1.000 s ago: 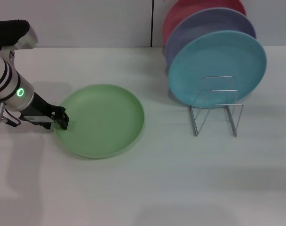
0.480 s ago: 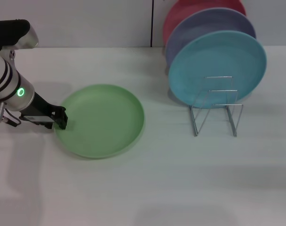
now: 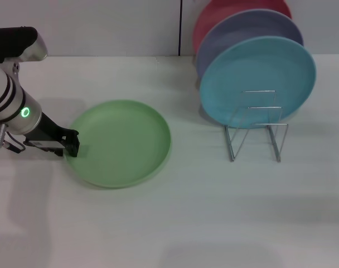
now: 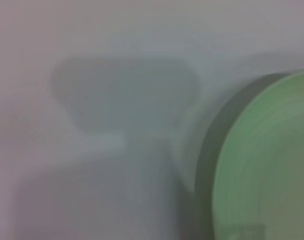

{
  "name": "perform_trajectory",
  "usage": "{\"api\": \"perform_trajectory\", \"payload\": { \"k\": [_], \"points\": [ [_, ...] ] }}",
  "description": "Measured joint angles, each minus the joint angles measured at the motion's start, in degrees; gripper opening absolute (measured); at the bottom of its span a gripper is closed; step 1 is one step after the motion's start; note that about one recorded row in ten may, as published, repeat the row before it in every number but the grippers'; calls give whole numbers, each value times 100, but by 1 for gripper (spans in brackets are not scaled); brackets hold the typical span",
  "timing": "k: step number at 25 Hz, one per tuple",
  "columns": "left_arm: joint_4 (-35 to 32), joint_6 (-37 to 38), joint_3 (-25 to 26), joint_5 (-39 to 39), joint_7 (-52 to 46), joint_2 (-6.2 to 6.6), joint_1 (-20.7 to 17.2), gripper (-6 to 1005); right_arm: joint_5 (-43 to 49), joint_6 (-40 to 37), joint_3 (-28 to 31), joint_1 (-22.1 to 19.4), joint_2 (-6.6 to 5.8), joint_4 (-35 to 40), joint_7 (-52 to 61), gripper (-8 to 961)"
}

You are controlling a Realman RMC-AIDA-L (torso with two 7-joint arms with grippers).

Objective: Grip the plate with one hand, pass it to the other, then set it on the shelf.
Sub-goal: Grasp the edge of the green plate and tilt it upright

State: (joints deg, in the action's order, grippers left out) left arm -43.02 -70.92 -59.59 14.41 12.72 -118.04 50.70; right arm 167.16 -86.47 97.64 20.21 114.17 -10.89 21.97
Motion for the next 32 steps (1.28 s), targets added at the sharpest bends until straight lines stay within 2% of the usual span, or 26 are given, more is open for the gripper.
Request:
{"api": "perform_trajectory", "payload": {
  "k": [13,16,21,27,32],
  "points": [
    [-10,-10,-49,-55,22,0,28,239,0,-1,0,0,0,0,0,720],
    [-12,-14,-35,-55,56,0,28,131,0,-1,0,0,0,-1,0,720],
    [-28,-18,-4,-57,133,4,6,89,0,1,0,8,0,-1,0,720],
    [-64,-38,67,0,418,7,-34,84,0,14,0,28,0,-1,0,720],
    [-68,-71,371,22,746,6,-54,79,0,108,-17,77,-6,-1,0,720]
  ]
}}
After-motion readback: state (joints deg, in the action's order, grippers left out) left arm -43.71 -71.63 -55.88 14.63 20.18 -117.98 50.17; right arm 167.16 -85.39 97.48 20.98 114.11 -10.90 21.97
